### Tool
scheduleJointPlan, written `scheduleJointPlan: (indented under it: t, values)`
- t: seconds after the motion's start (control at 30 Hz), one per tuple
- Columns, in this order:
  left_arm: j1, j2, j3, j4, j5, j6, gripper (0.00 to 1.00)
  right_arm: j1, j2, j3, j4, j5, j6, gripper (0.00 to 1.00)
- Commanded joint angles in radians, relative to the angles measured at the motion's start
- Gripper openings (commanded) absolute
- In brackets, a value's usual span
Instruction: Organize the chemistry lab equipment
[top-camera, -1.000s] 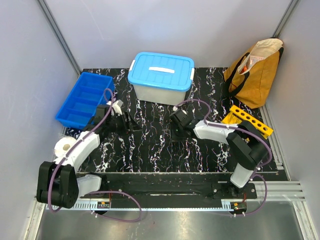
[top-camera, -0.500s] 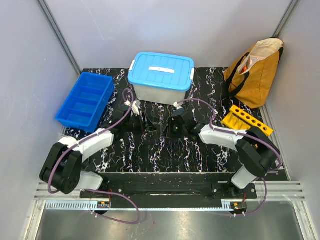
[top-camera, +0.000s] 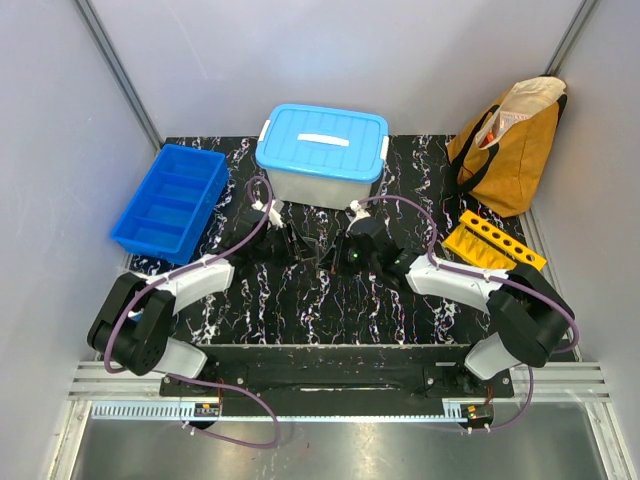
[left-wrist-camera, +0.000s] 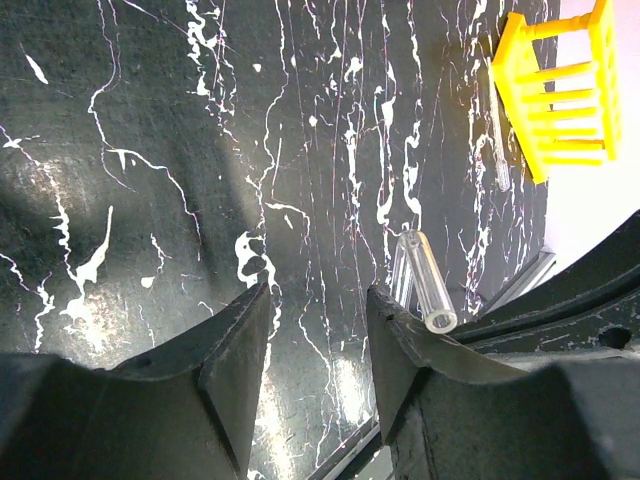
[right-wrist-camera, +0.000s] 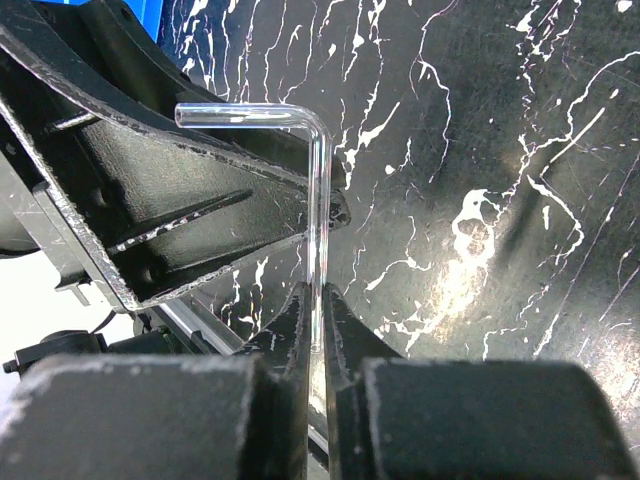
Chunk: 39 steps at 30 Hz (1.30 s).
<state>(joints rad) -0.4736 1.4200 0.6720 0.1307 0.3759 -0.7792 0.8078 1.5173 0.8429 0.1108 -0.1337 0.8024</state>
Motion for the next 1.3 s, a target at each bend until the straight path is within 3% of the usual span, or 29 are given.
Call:
scheduleJointPlan:
  t: [0.0,0.5,1.0,1.27]
  values:
    - [-0.007,-0.007,0.029,0.078,-0.012,-0.006,0.47,0.014,-0.031,0.013,0.043,-0.006,0.006,0.00]
    - [-0.007,-0.165,-0.051,0.080,-0.088,-0.037,0.48,0.016,-0.066,-0.002,0.006,0.069,0.047,0.00]
    - [-0.023,-0.064,-0.003,0.156,-0.009,-0.026,0.49,0.022,-0.039,0.013,0.027,0.028,0.038,0.01]
    - [-0.028,-0.038,0.000,0.181,0.001,-0.026,0.40,0.024,-0.017,0.018,0.044,0.017,0.046,0.01]
